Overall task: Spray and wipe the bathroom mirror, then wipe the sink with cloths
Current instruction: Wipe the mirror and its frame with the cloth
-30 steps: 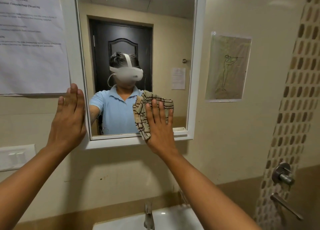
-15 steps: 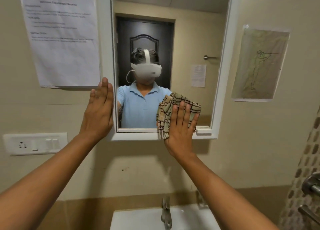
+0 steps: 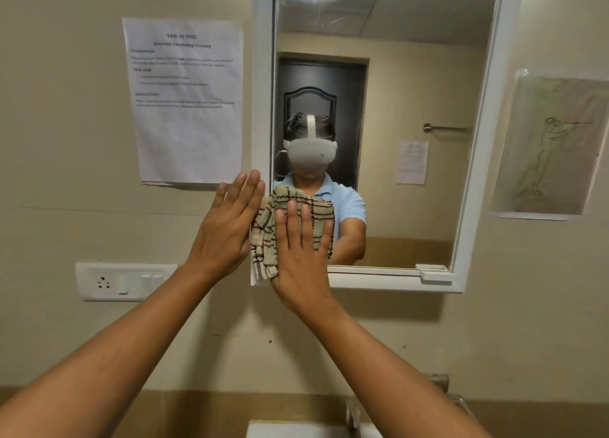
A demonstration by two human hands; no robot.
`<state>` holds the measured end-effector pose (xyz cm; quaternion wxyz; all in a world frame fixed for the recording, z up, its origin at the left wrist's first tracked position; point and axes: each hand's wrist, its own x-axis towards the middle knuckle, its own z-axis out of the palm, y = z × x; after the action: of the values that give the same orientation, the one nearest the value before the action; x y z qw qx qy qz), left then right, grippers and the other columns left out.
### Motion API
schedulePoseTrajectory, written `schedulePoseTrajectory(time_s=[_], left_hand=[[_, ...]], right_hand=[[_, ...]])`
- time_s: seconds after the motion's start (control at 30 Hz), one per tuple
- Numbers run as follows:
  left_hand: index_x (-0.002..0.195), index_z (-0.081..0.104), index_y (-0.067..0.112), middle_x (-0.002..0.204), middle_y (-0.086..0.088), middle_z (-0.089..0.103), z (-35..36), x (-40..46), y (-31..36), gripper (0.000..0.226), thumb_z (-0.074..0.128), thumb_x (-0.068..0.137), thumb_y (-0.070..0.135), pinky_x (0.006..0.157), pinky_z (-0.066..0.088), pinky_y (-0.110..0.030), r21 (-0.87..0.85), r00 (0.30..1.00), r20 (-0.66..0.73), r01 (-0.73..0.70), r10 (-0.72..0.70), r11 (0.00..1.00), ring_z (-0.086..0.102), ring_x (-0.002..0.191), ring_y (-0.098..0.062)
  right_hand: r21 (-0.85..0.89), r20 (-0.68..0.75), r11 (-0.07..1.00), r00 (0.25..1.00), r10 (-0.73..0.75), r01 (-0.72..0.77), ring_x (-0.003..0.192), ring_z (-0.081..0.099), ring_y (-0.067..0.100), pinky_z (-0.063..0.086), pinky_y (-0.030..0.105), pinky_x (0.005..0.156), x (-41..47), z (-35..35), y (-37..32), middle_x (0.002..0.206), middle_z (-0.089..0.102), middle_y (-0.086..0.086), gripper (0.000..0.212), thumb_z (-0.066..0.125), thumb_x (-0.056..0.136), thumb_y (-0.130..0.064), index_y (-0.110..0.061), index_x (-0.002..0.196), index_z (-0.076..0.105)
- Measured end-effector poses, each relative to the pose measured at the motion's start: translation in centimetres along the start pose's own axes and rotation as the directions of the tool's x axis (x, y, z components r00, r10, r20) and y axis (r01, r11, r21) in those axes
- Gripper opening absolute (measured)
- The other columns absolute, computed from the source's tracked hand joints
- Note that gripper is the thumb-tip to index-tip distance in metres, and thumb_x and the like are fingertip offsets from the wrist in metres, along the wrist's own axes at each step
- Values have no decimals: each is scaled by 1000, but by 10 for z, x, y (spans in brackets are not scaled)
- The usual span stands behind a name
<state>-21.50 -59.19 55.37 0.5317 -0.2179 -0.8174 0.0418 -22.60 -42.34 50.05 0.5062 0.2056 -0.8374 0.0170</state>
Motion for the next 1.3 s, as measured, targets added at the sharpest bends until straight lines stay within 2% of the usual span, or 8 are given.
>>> schedulePoseTrajectory(time_s=[0.3, 0.47, 0.57, 0.63, 0.77, 0.87, 1.03, 1.3], left_hand=[[155, 16, 3, 163, -16, 12, 0, -2, 3, 60, 23, 102, 31, 121, 15, -54, -47, 999, 17, 36, -35, 998, 9, 152, -31], [155, 10, 1, 164, -18, 5, 6, -1, 14, 67, 37, 96, 21, 122, 12, -53, -59, 997, 0, 78, -78, 995, 5, 152, -32], [155, 7, 2, 164, -16, 2, 7, -1, 21, 68, 29, 95, 25, 122, 9, -52, -58, 993, 8, 115, -114, 992, 2, 152, -30], [156, 6, 4, 164, -15, 1, 7, -1, 22, 69, 29, 92, 16, 122, 8, -52, -49, 991, 3, 136, -136, 989, 0, 153, -29], [156, 3, 5, 165, -15, 0, 8, -1, 24, 79, 39, 85, 3, 122, 7, -53, -25, 986, -2, 166, -167, 986, -2, 153, -28], [156, 3, 4, 164, -15, 0, 7, 0, 32, 86, 48, 83, -5, 122, 6, -52, -16, 982, 10, 190, -190, 982, -2, 152, -29], [156, -1, 7, 165, -14, 1, 12, -6, 55, 78, 26, 83, 15, 122, 4, -53, 7, 973, 79, 218, -217, 976, -4, 152, -28], [156, 5, 8, 165, -12, 3, 18, -8, 119, 67, 27, 94, 17, 123, 1, -50, -146, 980, 75, 195, -186, 970, 0, 153, -28]], right_hand=[[33, -29, 995, 995, -96, 97, 152, 2, 26, 7, 60, 119, -2, 1, 8, 165, 7, 9, 72, 42, 97, -43, -12, 157, 15], [-44, -20, 961, 962, -274, 273, 152, 10, 25, 12, 59, 118, -39, 15, 28, 163, 17, 7, 70, 43, 98, -51, -15, 155, 25], [-51, -37, 941, 941, -336, 334, 151, 15, 25, 15, 59, 118, -48, 14, 44, 162, 22, 6, 61, 43, 100, -42, -17, 154, 29], [-56, -32, 926, 926, -376, 374, 151, 16, 26, 17, 59, 117, -56, 15, 58, 162, 22, 6, 58, 45, 100, -32, -18, 154, 29], [-108, -21, 906, 910, -415, 410, 150, 17, 26, 19, 59, 117, -77, 9, 96, 161, 24, 6, 59, 45, 98, -14, -21, 154, 28], [-147, -2, 897, 907, -421, 417, 149, 21, 26, 19, 59, 117, -91, 0, 130, 161, 26, 6, 58, 43, 99, -11, -22, 154, 29], [-168, 57, 878, 894, -445, 448, 150, 20, 27, 25, 59, 115, -114, -15, 167, 162, 24, 5, 65, 43, 95, -2, -23, 155, 27], [-199, 127, 811, 835, -535, 550, 148, 25, 28, 27, 55, 115, -153, -29, 220, 159, 31, 6, 54, 43, 98, -7, -18, 151, 36]])
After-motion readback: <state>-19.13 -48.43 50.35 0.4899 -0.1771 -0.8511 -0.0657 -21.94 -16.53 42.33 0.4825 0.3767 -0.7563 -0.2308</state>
